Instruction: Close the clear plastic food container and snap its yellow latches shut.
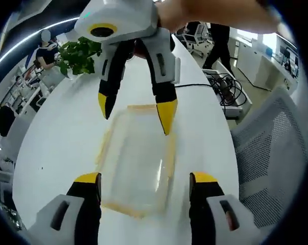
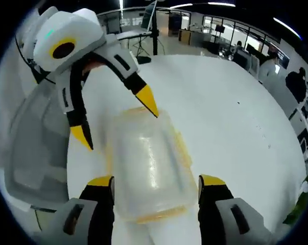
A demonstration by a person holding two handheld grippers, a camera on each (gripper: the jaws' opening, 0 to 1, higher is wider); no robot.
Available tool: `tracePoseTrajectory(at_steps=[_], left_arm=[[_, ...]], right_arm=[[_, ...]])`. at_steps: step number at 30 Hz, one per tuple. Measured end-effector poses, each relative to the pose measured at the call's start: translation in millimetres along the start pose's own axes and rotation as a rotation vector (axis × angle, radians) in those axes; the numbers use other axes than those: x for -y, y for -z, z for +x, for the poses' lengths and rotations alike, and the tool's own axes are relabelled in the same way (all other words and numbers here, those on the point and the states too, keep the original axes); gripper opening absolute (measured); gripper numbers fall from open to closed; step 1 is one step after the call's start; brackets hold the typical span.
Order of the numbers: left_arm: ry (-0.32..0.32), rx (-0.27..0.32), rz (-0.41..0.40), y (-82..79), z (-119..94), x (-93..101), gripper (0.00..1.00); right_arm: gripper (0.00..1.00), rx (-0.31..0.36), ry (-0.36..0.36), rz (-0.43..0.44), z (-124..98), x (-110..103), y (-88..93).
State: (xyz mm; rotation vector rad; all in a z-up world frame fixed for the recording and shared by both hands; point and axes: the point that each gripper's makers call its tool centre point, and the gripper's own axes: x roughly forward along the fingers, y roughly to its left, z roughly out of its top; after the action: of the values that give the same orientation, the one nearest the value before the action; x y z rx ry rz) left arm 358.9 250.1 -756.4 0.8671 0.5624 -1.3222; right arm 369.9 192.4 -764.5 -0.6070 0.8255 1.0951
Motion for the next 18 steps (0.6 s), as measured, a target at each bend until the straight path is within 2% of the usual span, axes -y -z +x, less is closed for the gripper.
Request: tracePoseTrajectory(at_steps=[4,5,10,14,16,18], left_arm=[[-0.006,-0.033,0.038,6.4,3.0,-7.0,0.77],[-0.012,-0.033,0.046,6.4,3.3,-9.1,0.77],[0.02,-0.036,0.024,6.4,9.7,-12.7,0.79],[0.016,-0.065,0.065,11.3,15.0,-15.9,0.81],[0.031,-0.068,0.054,12.2,17.7,-15.6,0.81],[0.035,-0.078,0.054,14.6,20.7,-16.5,0.81]], right_arm=[[0.72,0.003,0.011,-0.022,-0.7,-0.5,-1.8],[0.73,-0.014,0.012,-0.031,-0.4,-1.5,-0.2],[0.74,-0.022,-0.004,-0.043,-1.1,-5.4,-1.2],[0.75,-0.061,0.008,-0.083,0.5,-5.9,5.1],[0.77,-0.055,0.006,-0.086,2.4,-7.0,4.6],[0.77,-0.089,0.018,-0.126,4.8,-5.7,9.2]])
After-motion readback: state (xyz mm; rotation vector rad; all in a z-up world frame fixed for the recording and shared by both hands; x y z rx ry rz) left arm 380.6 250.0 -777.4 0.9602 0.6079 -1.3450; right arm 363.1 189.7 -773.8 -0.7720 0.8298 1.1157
